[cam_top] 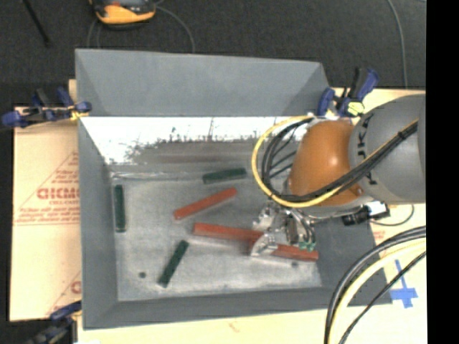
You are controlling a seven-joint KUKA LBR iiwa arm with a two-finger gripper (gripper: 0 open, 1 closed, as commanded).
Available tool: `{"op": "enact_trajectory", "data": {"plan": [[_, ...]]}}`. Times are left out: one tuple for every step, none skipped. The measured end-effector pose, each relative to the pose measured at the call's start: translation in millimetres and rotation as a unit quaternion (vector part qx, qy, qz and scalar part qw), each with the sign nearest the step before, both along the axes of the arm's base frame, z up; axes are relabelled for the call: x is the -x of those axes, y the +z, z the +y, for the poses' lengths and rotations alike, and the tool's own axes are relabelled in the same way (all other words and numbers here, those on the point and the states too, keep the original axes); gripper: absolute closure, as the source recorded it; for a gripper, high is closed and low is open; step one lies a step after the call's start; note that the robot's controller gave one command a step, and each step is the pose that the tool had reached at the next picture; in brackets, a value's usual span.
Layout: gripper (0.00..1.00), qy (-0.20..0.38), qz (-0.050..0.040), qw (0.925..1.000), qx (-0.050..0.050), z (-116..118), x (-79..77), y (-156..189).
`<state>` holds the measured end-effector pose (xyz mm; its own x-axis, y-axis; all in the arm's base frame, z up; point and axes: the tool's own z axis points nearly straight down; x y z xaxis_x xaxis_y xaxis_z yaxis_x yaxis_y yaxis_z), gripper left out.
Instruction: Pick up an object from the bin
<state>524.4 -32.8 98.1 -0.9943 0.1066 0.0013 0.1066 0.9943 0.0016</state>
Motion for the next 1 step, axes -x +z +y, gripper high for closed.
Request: {"op": "enact_trajectory", "data": {"plan": [[1.00, 0.000, -0.0018, 1.0000, 0.000, -0.2, -1.1, 11.3]]}}
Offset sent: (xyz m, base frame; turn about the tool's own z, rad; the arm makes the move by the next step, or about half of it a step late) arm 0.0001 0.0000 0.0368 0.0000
